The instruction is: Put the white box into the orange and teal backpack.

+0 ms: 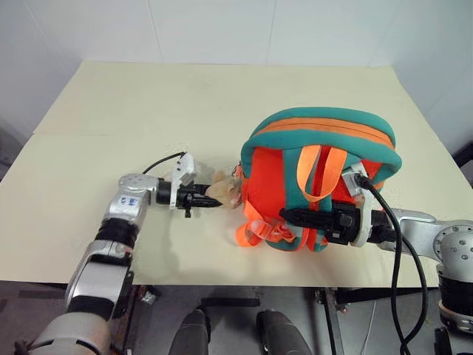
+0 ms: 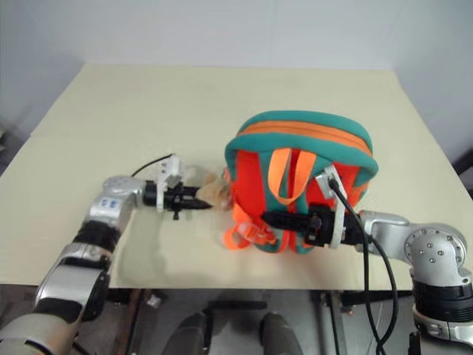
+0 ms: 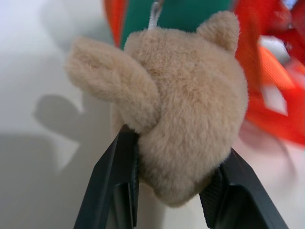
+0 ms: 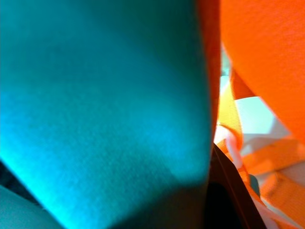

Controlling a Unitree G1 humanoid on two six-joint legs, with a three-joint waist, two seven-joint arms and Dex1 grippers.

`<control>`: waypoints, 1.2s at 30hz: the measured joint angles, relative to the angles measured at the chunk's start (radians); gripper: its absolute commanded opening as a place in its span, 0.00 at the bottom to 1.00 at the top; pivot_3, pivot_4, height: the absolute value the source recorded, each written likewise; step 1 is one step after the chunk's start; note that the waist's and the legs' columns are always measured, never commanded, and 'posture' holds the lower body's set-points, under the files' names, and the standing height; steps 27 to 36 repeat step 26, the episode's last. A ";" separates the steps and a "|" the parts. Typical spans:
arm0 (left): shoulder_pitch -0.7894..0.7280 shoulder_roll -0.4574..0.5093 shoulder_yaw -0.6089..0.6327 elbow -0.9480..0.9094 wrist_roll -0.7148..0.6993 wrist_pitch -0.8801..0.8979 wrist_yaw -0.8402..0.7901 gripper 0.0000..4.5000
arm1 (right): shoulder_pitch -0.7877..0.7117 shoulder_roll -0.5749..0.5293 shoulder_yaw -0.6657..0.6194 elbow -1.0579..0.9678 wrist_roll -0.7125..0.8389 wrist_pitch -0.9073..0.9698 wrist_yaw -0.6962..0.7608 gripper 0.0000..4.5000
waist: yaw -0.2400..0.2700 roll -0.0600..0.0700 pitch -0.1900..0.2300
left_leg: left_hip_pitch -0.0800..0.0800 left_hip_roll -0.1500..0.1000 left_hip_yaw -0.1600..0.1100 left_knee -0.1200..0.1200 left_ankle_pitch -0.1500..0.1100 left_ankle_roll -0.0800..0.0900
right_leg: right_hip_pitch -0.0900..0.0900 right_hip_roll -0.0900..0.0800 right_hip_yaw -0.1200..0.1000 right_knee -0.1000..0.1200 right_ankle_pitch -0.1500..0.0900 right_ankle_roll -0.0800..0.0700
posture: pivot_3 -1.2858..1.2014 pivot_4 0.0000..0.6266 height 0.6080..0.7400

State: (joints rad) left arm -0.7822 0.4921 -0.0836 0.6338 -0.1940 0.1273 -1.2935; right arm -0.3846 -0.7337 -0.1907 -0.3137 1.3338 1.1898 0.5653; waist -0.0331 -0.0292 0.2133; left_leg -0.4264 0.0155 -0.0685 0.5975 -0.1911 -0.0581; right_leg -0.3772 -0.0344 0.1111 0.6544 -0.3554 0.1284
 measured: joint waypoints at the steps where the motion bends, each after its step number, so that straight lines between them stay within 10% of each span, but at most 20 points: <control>1: 0.043 0.022 0.022 -0.082 -0.025 0.032 0.000 0.49 | 0.002 -0.029 0.021 -0.023 -0.070 -0.044 0.032 0.39 | -0.001 0.000 0.000 | 0.000 0.000 0.000 0.000 0.000 0.000 | 0.000 0.000 0.000 0.000 0.000 0.000 | 0.52 0.24 1.00; 10: 0.346 0.166 0.180 -0.609 -0.213 0.271 0.056 1.00 | 0.147 -0.157 0.003 -0.048 -0.400 -0.329 0.254 0.98 | 0.004 0.000 0.000 | 0.000 -0.001 0.001 -0.002 0.000 0.000 | 0.001 -0.006 -0.001 -0.002 -0.002 0.001 | 0.52 0.24 1.00; 23: 0.529 0.233 0.283 -0.777 -0.294 0.345 0.142 1.00 | 0.433 -0.182 -0.227 0.120 -0.706 -0.838 0.559 0.98 | 0.005 0.000 0.000 | 0.005 -0.004 0.002 -0.002 0.000 0.001 | 0.008 -0.006 -0.002 -0.006 -0.001 0.001 | 0.52 0.24 1.00; 36: 0.526 0.243 0.291 -0.787 -0.305 0.340 0.141 1.00 | 0.420 -0.213 -0.230 0.172 -0.727 -0.867 0.620 0.98 | 0.001 0.000 0.000 | 0.005 -0.003 0.003 -0.002 0.000 0.001 | 0.008 -0.006 -0.002 -0.006 -0.001 0.001 | 0.52 0.24 1.00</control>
